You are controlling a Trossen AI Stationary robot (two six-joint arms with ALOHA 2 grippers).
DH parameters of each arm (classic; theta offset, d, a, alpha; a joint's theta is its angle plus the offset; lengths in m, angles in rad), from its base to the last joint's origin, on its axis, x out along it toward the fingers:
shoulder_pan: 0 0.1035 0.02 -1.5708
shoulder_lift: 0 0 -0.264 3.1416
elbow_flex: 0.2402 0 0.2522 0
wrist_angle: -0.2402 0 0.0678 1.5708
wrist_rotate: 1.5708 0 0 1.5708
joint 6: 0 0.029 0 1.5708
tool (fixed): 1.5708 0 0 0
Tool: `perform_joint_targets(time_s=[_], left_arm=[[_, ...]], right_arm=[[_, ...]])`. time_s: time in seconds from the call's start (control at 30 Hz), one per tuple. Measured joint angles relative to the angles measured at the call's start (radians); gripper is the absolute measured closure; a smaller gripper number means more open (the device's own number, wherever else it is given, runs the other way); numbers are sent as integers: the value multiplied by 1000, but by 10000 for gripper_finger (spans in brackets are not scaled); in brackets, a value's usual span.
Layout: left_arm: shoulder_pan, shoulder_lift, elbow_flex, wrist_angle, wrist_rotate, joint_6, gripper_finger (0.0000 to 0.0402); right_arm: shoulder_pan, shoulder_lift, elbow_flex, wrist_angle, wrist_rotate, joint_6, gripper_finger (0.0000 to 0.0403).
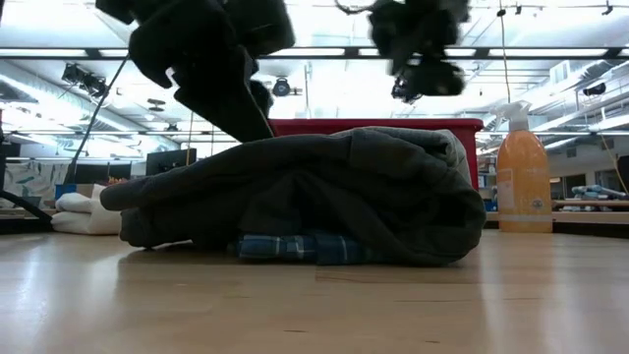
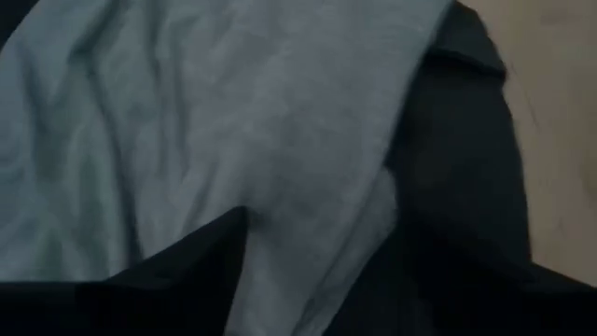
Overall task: Fold Laundry from Bin
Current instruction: Put the light gray t-shirt into the red organizer bin
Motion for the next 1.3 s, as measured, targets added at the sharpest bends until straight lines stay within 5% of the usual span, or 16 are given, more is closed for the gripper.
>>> perform_joint_targets(time_s=[0.23, 0.57, 0.83, 1.13, 1.3], left_arm=[[10, 98, 71, -10, -5, 148, 86], [46, 94, 71, -17, -112, 113, 168], [165, 98, 70, 0, -147, 96, 215], [180, 93, 146, -30, -134, 416, 216], [202, 91, 168, -58, -129, 452, 216]], right_arm=[[24, -260, -290, 184, -82, 148, 202], [109, -460, -486, 289, -3, 257, 202], [108, -528, -554, 357, 27, 308, 202], [122, -517, -557, 502, 53, 315, 202], [122, -516, -557, 500, 54, 307, 202]])
